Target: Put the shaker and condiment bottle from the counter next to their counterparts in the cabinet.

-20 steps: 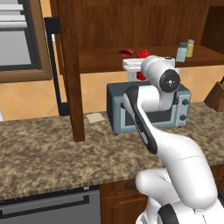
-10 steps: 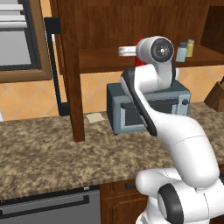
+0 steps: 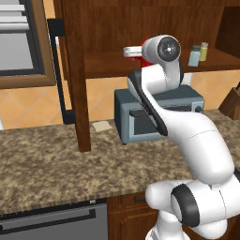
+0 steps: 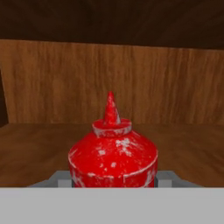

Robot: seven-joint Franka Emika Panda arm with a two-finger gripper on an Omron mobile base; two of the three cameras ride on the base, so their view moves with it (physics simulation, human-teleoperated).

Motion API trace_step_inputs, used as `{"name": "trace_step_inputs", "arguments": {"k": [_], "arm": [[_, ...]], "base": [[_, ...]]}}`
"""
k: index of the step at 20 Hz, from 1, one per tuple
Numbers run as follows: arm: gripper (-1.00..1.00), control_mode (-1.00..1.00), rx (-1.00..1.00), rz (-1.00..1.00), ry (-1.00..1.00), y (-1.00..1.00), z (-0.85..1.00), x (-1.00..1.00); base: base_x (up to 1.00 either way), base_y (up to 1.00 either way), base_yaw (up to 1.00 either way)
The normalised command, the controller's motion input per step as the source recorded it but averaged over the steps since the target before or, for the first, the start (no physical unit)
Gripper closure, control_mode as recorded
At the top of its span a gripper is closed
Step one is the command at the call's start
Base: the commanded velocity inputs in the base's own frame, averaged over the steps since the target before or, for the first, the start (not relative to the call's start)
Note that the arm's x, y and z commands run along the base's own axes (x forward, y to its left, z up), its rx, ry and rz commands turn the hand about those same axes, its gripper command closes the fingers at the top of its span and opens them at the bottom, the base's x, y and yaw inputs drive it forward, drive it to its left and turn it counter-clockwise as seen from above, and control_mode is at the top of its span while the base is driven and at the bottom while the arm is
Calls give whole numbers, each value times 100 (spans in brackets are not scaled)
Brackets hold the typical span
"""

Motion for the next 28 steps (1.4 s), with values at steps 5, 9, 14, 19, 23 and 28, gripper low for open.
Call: {"name": "trace_step_inputs", "arguments": {"k": [5,9,14,19,23,28], "arm": [[100,-100,0,0,-1,1,2,38],[100,-100,0,0,-3,8,0,33],[100,-100,1,0,-5,15,0,36],[100,-100,1,0,0,7,-1,44],[100,-100,0,0,0,0,-2,39],[100,-100,0,0,0,0,-6,30]], "base": [[0,0,0],[0,0,0],[0,0,0],[0,0,0],[0,0,0],[0,0,0]]}}
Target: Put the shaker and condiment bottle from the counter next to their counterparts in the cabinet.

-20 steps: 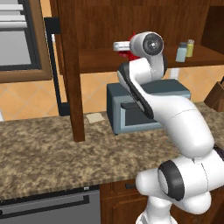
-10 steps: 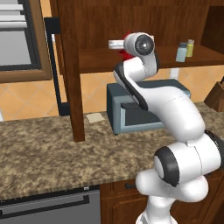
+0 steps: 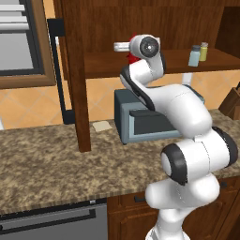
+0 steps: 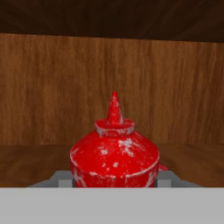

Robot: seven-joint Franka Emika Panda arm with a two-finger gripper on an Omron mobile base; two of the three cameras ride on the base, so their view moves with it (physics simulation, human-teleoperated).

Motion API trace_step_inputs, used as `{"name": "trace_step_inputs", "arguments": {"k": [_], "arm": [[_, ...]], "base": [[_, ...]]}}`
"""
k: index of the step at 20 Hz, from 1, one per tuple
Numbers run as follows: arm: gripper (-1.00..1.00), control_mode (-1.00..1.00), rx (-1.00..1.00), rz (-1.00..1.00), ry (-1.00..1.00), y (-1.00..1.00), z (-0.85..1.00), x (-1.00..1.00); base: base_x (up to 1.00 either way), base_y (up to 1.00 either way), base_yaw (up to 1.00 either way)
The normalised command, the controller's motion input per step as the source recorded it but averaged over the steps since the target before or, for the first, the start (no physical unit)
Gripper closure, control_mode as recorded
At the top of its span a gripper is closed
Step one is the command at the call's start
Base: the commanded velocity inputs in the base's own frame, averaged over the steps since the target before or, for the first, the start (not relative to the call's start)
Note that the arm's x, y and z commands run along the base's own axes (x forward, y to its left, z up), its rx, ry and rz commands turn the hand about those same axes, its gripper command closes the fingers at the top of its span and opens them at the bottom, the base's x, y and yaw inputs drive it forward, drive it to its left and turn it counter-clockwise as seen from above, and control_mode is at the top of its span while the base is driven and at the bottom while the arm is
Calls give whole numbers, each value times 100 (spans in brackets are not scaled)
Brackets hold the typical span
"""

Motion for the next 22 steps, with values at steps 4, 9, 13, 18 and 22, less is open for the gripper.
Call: {"name": "trace_step_inputs", "arguments": {"k": [4,9,13,18,22], "arm": [[100,-100,0,0,0,0,-8,17],[100,-100,0,0,0,0,-3,24],[100,-100,2,0,0,0,0,32],[100,-100,0,0,0,0,-1,24],[-100,-100,0,0,0,0,-3,15]], "base": [[0,0,0],[0,0,0],[0,0,0],[0,0,0],[0,0,0]]}}
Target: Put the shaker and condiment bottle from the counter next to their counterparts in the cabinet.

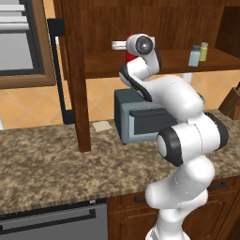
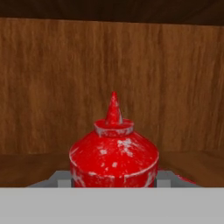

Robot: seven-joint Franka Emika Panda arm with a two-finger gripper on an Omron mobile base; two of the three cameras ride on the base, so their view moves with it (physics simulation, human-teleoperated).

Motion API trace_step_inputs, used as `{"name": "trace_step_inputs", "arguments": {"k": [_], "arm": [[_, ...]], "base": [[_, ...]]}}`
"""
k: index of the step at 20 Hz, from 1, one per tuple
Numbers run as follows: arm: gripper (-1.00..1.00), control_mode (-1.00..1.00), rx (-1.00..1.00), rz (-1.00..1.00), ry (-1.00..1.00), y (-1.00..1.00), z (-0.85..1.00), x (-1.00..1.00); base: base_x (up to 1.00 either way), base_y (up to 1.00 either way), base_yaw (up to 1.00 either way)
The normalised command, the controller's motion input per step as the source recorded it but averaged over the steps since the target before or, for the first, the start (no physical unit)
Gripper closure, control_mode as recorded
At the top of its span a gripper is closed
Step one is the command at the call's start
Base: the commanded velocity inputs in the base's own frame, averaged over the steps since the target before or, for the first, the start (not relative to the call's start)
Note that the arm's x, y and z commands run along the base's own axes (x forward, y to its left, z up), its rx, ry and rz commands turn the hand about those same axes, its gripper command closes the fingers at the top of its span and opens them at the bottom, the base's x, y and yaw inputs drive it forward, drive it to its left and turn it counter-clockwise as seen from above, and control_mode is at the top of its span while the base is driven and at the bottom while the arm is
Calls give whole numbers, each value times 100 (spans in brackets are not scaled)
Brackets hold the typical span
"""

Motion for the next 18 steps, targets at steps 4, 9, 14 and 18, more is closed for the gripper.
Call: {"name": "trace_step_inputs", "arguments": {"k": [4,9,14,18], "arm": [[-100,-100,0,0,-3,-9,0,-12],[-100,-100,1,0,-13,-24,5,-74],[-100,-100,1,0,-5,-2,-1,-34],[-100,-100,1,2,-9,0,7,-42]], "base": [[0,0,0],[0,0,0],[0,0,0],[0,0,0]]}}
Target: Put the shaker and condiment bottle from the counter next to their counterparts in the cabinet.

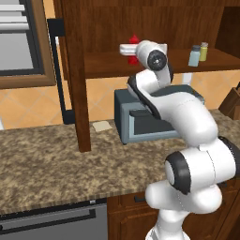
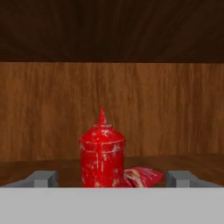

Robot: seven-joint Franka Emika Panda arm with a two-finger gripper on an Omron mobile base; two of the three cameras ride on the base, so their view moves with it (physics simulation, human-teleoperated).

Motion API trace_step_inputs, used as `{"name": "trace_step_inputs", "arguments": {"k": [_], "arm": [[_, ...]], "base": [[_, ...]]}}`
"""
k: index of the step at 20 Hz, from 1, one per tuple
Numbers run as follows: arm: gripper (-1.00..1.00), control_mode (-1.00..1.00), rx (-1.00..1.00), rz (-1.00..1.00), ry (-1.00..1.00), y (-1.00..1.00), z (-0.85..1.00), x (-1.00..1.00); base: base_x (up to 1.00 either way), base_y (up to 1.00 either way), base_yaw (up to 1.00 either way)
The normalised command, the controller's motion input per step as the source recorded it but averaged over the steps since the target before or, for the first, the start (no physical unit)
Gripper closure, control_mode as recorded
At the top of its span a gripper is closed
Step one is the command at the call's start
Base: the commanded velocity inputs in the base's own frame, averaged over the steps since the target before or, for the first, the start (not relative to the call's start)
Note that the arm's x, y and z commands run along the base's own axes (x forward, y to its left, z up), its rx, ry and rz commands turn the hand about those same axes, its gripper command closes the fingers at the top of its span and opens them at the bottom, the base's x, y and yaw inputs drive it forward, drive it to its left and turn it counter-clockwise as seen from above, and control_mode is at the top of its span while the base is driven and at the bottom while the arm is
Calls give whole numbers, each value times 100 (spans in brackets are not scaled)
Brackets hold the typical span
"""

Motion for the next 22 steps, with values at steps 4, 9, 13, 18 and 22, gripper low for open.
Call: {"name": "trace_step_inputs", "arguments": {"k": [4,9,13,18,22], "arm": [[-100,-100,4,10,-16,-4,42,-97],[-100,-100,1,18,-16,-36,57,-100],[-100,-100,-3,16,-8,-84,60,-100],[-100,-100,-14,13,-3,-90,30,-100],[-100,-100,-17,4,0,-85,-9,-100]], "base": [[0,0,0],[0,0,0],[0,0,0],[0,0,0],[0,0,0]]}}
